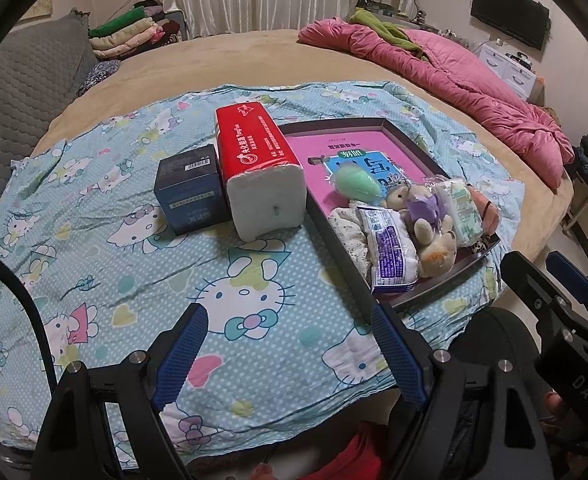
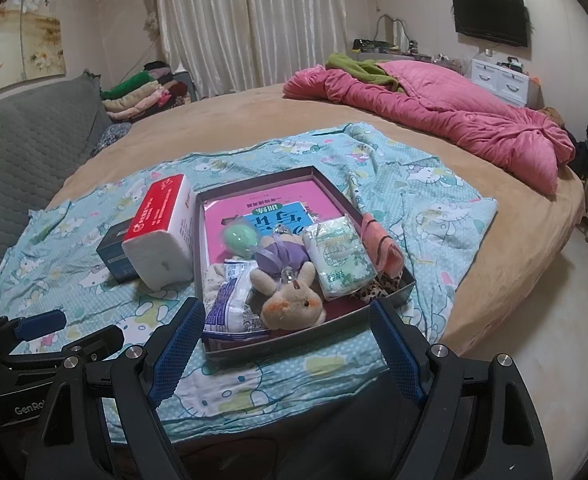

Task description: Organize soft objects

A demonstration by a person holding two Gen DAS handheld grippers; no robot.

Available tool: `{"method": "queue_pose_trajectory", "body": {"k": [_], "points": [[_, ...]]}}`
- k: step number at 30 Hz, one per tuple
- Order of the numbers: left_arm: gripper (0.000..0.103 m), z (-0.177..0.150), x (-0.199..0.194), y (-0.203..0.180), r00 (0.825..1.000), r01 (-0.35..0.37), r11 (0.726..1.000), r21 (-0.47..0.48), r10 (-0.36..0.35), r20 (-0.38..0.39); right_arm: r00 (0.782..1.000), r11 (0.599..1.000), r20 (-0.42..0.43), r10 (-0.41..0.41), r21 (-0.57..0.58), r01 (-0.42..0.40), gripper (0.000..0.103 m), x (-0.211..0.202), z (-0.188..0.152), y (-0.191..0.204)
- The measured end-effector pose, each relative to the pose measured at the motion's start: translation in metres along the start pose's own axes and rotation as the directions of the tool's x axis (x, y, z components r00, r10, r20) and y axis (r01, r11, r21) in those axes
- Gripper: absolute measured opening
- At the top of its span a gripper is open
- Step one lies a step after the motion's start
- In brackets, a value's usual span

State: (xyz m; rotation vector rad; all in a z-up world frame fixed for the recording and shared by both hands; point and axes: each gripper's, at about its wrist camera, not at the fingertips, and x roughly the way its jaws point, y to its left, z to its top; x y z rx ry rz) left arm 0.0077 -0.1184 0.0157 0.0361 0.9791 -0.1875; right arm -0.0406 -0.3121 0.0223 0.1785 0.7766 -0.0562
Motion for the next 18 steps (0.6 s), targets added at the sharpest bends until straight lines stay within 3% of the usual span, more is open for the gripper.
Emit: {"method": "queue_pose_trajectory", "body": {"k": [18], "points": [[0.083,-0.0006,0.0013,0.002,1.0,-0.004,1.0,-0.003,0.004,-0.004,1.0,1.0,-0.001,0.001,0.002,-0.001,0.085,-0.0001,0.0004,-0.0002]]}}
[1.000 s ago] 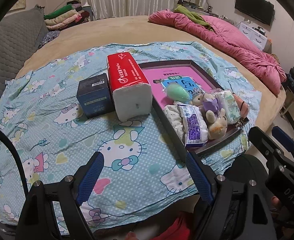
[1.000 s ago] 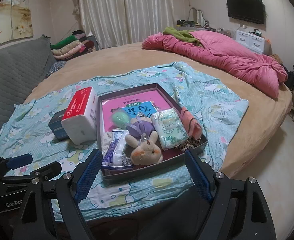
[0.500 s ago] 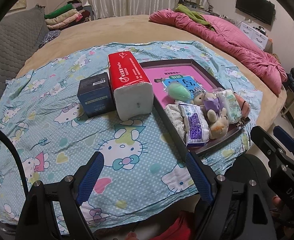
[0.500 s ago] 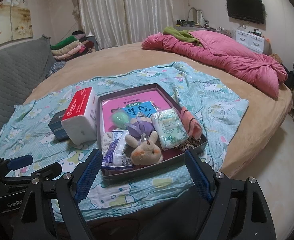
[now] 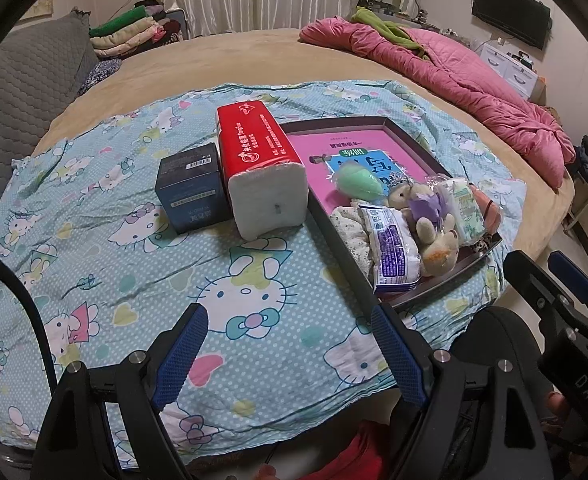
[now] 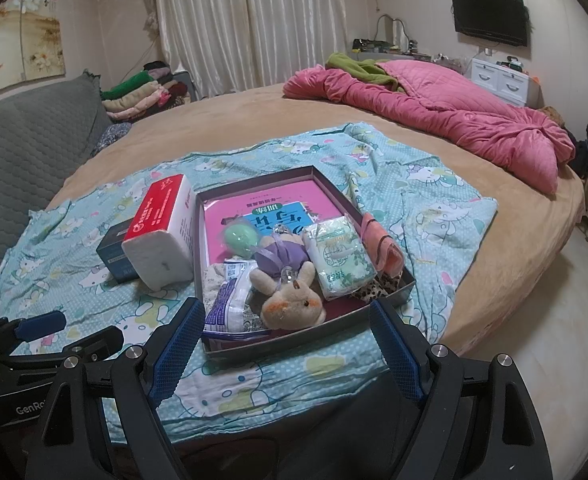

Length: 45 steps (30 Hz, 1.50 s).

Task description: Organize soft objects

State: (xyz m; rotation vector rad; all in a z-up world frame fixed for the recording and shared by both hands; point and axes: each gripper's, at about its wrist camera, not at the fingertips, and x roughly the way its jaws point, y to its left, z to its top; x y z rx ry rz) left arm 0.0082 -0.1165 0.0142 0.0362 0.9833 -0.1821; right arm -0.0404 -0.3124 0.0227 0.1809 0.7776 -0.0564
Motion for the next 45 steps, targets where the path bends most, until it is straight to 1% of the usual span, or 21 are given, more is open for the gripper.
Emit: {"method": "queue_pose_trajectory", "body": {"k": [35,39,45], "points": [[0.083,-0.0002,-0.0002,0.0016,1.0,-0.009,1.0,0.0,0.009,-0.003,1.0,1.0,0.003,0.0,0.017,0.0,0.085,-0.0002,0.0011,-0.0024],[0.083,0.0008,-0.0021,0.0046,1.0,-0.024,1.0,-0.001,0.024,0.01,1.0,1.0,0.004,0.0,0.023,0.0,0.085,0.0,0.0016,-0.0037],[0.083,0.0,0.0003,0.006,1.0,-0.022,1.0,-0.008,0.022,0.007,0.999,0.999,0.036,-0.002,0.037,0.001,0.085,-0.0044,0.0064,-0.0078]]}}
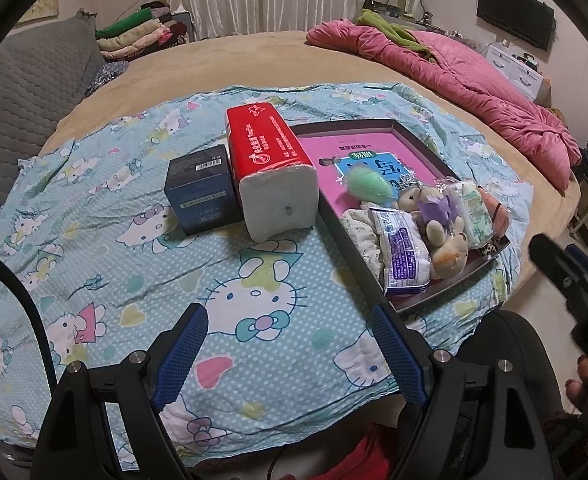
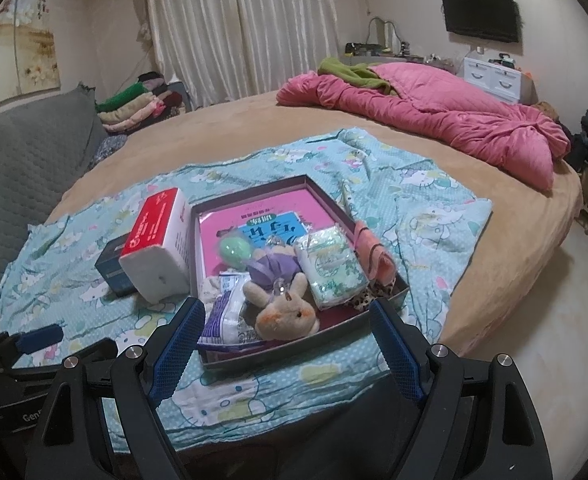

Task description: Organize soft objects

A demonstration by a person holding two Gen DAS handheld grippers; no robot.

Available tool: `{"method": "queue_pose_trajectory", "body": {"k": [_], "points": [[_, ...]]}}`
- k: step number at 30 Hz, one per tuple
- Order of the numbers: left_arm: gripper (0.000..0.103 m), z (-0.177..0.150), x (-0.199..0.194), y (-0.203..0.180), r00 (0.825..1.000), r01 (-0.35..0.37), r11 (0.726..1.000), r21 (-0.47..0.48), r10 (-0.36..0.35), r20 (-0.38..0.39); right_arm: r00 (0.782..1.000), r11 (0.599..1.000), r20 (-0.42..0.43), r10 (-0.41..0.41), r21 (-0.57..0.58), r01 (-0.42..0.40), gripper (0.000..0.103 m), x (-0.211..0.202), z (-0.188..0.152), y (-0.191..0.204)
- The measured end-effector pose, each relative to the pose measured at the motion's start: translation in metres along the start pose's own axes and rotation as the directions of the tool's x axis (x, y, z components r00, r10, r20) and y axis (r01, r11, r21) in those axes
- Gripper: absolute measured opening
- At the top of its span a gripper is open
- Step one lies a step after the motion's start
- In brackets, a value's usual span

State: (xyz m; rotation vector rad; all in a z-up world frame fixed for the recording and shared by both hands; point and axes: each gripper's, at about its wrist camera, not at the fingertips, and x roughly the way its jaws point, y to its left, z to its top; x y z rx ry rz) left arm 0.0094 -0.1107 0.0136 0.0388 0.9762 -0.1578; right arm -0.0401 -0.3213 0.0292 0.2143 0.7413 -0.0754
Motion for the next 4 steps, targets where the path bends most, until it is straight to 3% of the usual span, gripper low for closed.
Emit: {"method": "queue_pose_trajectory", "body": {"k": [4], "points": [[0.083,0.001,0.007,0.013,1.0,0.007,0.999,-0.038,-0.007,-0.004,0.999,1.0,0.032,0.002,0.021,-0.003,0.085,-0.004,0.009,-0.01]]}}
